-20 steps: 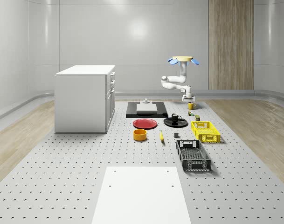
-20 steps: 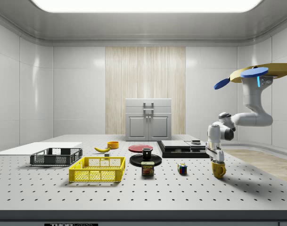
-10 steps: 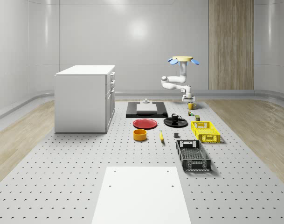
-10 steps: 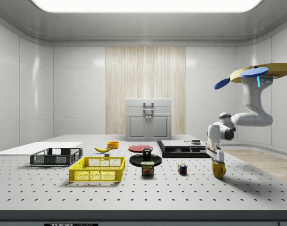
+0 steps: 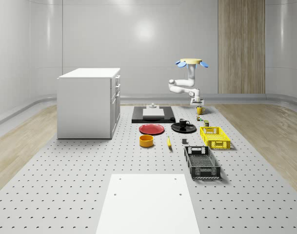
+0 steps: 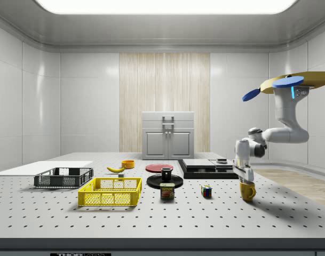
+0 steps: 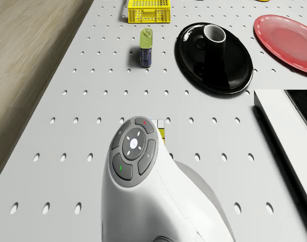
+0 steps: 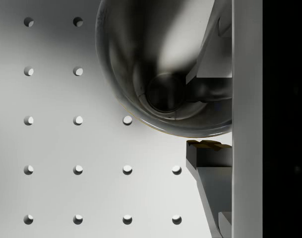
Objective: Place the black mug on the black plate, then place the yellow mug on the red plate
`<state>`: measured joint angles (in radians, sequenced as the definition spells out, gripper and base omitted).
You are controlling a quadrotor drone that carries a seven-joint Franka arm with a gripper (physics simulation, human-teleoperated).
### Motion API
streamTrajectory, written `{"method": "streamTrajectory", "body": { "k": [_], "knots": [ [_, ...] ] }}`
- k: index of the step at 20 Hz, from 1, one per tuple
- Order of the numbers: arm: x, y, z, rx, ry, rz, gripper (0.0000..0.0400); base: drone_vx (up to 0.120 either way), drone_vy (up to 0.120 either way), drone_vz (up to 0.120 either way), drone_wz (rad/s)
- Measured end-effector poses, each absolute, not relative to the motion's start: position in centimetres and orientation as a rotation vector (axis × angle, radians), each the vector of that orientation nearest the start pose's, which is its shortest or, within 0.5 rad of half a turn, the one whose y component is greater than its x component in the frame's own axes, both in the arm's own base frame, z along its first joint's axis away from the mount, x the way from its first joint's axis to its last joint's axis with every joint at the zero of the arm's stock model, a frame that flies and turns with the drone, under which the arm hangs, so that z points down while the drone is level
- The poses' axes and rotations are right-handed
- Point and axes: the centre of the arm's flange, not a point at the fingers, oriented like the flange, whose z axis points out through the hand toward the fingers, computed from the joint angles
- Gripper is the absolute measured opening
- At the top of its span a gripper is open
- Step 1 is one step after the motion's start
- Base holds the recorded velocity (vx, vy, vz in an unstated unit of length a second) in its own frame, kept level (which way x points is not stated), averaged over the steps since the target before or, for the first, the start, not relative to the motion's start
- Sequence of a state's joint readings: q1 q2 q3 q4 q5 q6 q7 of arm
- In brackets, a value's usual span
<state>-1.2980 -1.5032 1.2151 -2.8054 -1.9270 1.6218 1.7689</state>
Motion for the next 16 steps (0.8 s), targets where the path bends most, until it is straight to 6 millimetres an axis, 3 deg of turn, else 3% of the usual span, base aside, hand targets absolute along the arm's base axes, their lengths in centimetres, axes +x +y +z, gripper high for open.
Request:
{"method": "streamTrajectory", "body": {
  "k": [8, 16],
  "knots": [
    [31.5, -2.6, 51.6, 0.001, -0.002, 0.786, 0.011, 0.005, 0.0, 0.12, 0.0],
    [31.5, -2.6, 51.2, 0.001, -0.002, 0.786, 0.011, 0.12, -0.115, 0.12, 0.0]
  ]
}}
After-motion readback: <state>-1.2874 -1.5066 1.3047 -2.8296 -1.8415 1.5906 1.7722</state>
